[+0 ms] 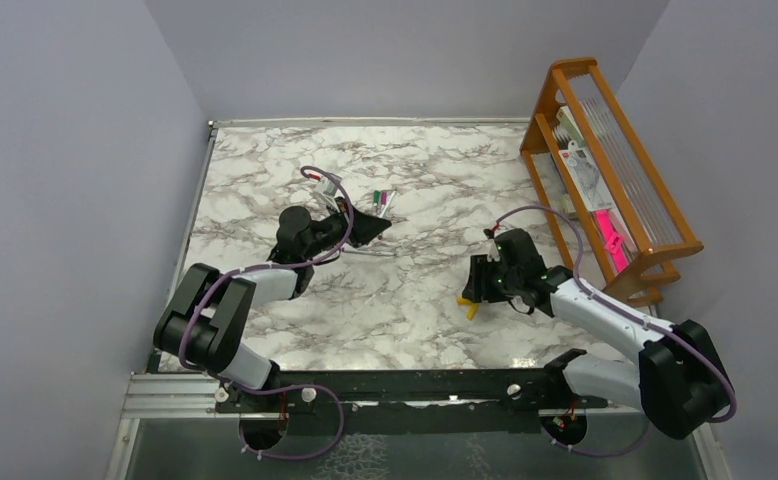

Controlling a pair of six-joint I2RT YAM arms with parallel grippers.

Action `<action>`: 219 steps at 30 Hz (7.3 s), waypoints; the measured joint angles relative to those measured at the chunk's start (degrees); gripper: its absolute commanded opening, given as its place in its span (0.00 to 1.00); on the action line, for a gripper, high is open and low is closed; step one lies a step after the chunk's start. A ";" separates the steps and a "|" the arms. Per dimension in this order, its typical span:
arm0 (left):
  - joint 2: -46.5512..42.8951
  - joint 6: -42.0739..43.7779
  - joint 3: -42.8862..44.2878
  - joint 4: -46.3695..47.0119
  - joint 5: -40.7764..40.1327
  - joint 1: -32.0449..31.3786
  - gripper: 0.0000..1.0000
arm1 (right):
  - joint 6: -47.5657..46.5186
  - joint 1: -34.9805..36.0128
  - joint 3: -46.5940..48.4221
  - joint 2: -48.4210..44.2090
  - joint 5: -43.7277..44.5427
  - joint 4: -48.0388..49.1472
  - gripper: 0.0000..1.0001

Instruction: Insert the pens into the pen caps

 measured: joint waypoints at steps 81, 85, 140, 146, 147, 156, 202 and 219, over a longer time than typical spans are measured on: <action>2.16 -0.50 0.02 -0.02 0.02 0.00 0.00 | -1.73 6.86 3.06 9.94 3.23 0.72 0.01; 2.16 -0.57 0.00 -0.02 0.02 0.00 0.00 | -0.94 8.02 3.02 10.78 2.73 2.69 0.01; 2.19 -0.63 0.00 -0.13 0.04 0.00 0.00 | 0.00 8.70 13.38 20.13 17.18 -4.22 0.29; 2.19 -0.63 0.00 -0.13 0.04 0.00 0.00 | 0.07 10.38 14.75 21.59 18.86 -4.28 0.04; 2.19 -0.66 0.00 -0.13 0.04 0.00 0.00 | 0.07 10.47 14.88 21.68 19.23 -4.33 0.01; 2.19 -2.43 -0.02 0.11 0.02 0.00 0.00 | 2.54 10.71 13.68 18.43 19.28 -3.06 0.01; 12.26 -21.05 -6.80 29.68 -10.99 -17.27 0.00 | 18.21 7.08 -8.87 5.86 7.34 88.48 0.01; 9.33 -19.76 -6.49 29.77 -9.05 -17.27 0.00 | 20.13 6.12 -8.68 7.76 5.92 89.50 0.01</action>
